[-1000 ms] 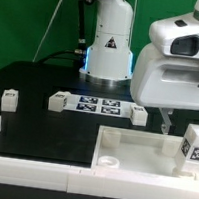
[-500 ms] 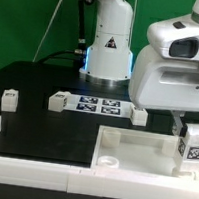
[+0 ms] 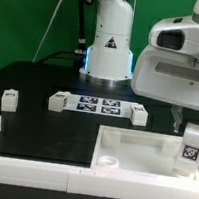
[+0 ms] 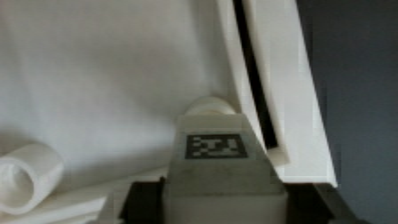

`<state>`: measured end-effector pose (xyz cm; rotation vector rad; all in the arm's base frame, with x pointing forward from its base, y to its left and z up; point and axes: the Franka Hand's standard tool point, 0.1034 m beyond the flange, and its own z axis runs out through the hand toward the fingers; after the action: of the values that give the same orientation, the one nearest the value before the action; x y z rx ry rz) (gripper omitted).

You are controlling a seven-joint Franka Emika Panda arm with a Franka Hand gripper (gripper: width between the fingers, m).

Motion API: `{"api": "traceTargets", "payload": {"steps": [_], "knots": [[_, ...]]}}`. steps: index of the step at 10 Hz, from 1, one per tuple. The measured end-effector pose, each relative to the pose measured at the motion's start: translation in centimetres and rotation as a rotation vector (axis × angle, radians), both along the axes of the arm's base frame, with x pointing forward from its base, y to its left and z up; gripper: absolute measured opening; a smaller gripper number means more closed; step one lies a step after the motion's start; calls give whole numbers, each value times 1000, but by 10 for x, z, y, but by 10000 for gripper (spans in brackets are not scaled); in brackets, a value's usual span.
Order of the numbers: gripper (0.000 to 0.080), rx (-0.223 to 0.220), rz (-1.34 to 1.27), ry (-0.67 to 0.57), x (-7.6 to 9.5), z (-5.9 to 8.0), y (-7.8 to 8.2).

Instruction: Assemble one leg

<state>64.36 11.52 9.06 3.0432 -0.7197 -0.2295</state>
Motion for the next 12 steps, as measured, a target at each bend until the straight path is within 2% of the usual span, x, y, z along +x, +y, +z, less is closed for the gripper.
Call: {"api": "traceTargets", "payload": {"steps": [2,4,5,6,7,8,12], "knots": [[292,-58,-387,-9,1,-1,8],[292,-89,-664,-2,1,-1,13],[392,-97,-708,-2,1,-1,12],[392,-83,-609,-4,1,-2,12],[530,-83,-615,-3,1,-2,13],[612,-77,-576,-4,1,-2,12],[648,-16,12,-35,1,-5,12]]}}
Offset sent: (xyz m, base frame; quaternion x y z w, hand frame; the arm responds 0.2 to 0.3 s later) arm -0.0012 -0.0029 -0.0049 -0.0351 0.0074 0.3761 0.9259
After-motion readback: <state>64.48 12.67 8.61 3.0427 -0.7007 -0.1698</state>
